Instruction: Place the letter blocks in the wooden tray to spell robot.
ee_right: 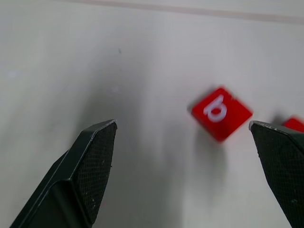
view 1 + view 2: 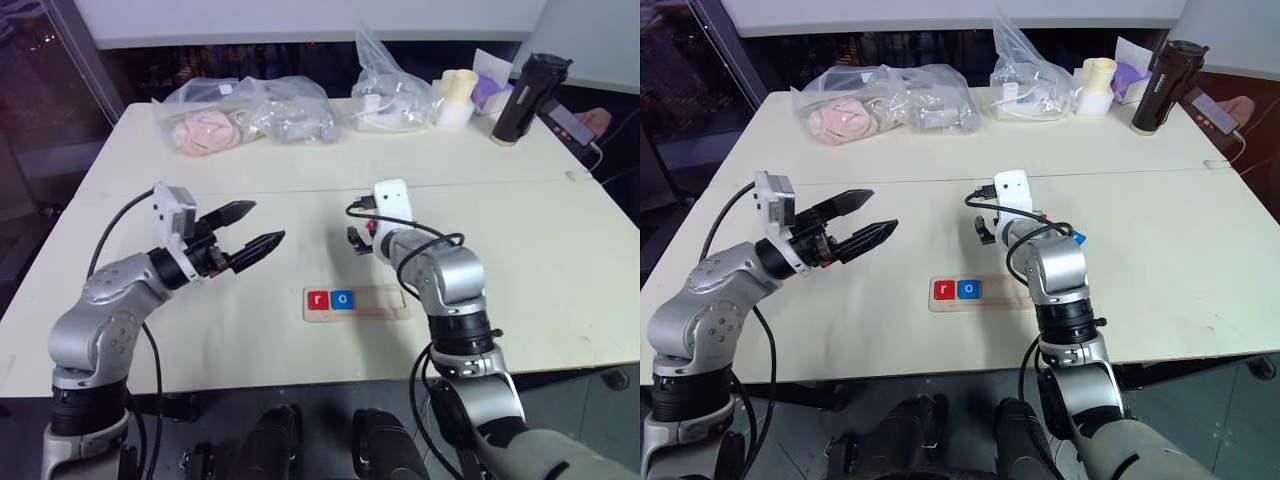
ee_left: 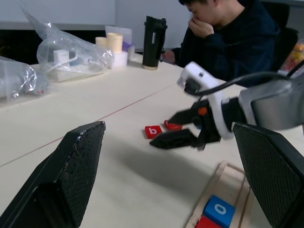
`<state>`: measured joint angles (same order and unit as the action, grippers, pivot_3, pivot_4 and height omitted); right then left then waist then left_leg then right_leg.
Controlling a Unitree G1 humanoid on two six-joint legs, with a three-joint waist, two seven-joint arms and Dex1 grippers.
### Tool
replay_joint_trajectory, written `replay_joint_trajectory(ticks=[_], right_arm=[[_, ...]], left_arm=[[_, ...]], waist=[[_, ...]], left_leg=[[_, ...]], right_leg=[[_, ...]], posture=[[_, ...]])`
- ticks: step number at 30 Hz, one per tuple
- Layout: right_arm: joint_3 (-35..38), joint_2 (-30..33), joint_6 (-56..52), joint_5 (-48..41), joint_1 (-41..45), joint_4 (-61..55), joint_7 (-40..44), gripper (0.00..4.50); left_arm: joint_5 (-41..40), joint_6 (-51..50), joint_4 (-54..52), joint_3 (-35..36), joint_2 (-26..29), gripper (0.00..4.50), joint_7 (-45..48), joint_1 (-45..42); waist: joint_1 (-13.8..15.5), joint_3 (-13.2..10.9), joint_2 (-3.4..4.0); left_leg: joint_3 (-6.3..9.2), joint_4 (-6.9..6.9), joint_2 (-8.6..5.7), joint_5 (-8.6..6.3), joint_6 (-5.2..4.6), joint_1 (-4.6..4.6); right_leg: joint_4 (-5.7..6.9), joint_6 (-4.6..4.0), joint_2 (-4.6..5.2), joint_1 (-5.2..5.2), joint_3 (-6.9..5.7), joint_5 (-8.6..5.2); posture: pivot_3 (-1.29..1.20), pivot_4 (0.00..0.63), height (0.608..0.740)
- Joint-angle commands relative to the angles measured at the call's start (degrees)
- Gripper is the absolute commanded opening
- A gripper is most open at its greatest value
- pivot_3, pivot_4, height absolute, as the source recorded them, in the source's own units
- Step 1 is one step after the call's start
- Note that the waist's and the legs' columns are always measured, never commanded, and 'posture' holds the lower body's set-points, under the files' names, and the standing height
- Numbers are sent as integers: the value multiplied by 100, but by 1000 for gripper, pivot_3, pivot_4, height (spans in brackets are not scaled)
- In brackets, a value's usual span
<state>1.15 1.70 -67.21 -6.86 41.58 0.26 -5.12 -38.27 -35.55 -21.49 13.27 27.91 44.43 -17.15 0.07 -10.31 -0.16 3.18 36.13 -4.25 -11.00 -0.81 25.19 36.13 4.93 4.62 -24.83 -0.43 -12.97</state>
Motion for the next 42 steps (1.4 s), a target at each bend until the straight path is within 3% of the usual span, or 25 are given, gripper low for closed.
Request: replay_joint_trajectory(ticks=[1, 10, 22, 34, 37, 42], right_arm=[[510, -385, 197, -41, 430, 248, -336, 4500], [1522, -844, 759, -62, 1368, 1784, -1286, 4500], [2088, -989, 1461, -173, 2250, 3787, -2255, 4500], [2853, -906, 1773, -640, 2614, 4686, -3304, 4500], [2882, -836, 1843, -710, 2612, 4746, -3378, 3606], [2805, -813, 1791, -756, 2591, 4726, -3373, 1126]], left_arm=[[-118, 95, -203, -19, -5, 4483, -108, 29], [-83, 150, -174, -101, 10, 4483, -279, 31], [-60, 232, -211, -148, -8, 4483, -484, 67], [-51, 276, -220, -205, -43, 4483, -579, 101], [-36, 288, -218, -241, -62, 4500, -585, 102], [-17, 309, -146, -268, -74, 4500, -585, 58]], waist=[[-46, 0, 1], [-103, 0, 2], [-136, -1, 3], [-118, 0, 3], [-112, 0, 3], [-137, 0, 3]], left_leg=[[0, -1, 0, 2, 2, -2], [0, -15, 1, 4, 6, -7], [0, -26, 3, 7, 10, -10], [1, -27, 3, 7, 11, -15], [2, -27, 2, 7, 11, -27], [1, -27, 4, 7, 10, -51]], right_leg=[[2, 0, -1, 1, 0, 1], [4, 15, -7, -1, 2, 11], [4, 11, -9, -4, 4, 9], [2, -3, -10, 4, 4, 1], [-2, -4, -11, 19, 3, 0], [-4, -9, -11, 40, 3, -3]], posture=[[0, 150, 738], [0, 150, 738], [0, 150, 738], [0, 150, 738], [0, 150, 738], [0, 150, 738]])
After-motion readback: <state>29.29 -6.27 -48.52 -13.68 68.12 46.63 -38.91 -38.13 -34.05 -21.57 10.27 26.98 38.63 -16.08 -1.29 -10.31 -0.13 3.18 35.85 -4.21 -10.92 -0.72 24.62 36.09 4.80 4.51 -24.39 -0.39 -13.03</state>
